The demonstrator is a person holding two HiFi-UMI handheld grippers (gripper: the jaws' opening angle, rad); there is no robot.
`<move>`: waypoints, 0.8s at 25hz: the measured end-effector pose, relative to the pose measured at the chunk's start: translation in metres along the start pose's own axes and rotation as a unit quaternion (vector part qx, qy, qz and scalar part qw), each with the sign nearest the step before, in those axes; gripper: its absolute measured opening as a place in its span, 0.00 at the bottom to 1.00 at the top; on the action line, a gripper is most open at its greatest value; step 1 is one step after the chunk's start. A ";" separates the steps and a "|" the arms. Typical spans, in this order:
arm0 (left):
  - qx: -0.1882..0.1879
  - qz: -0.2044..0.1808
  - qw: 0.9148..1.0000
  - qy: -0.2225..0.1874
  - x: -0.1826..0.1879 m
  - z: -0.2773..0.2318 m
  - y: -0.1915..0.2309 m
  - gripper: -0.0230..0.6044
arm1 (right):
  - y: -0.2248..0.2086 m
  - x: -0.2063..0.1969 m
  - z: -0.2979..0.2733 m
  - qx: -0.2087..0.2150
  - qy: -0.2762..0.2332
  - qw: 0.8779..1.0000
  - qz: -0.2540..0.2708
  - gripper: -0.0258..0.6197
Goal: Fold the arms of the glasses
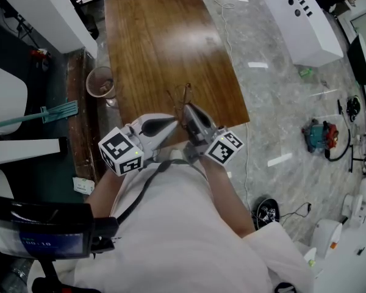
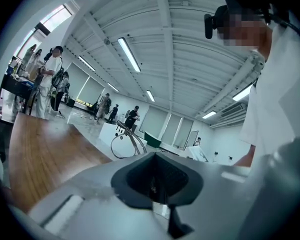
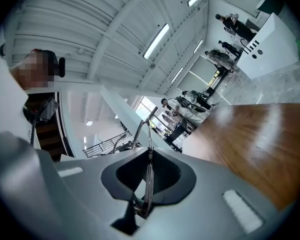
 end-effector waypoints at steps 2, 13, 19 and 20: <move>0.002 0.000 1.000 0.002 -0.001 -0.002 0.003 0.05 | 0.001 -0.002 -0.001 0.001 0.004 1.000 0.001 0.09; 0.028 0.007 1.000 0.009 -0.001 -0.011 0.009 0.08 | 0.009 -0.002 -0.004 0.009 0.035 0.998 0.045 0.09; 0.017 0.022 1.000 0.006 -0.001 -0.009 0.010 0.06 | 0.009 -0.001 -0.004 0.036 0.039 0.998 0.046 0.09; 0.016 0.026 1.000 0.005 -0.002 -0.009 0.010 0.06 | 0.009 0.000 -0.004 0.040 0.043 0.997 0.051 0.09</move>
Point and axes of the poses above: the fingertips, and each gripper's own axes: z backward along the fingers, y to its left, x out of its top, the point moved 10 cm from there along z, backward along the fingers, and after that the axes turned 7 degrees about z, right-handed, at the moved point
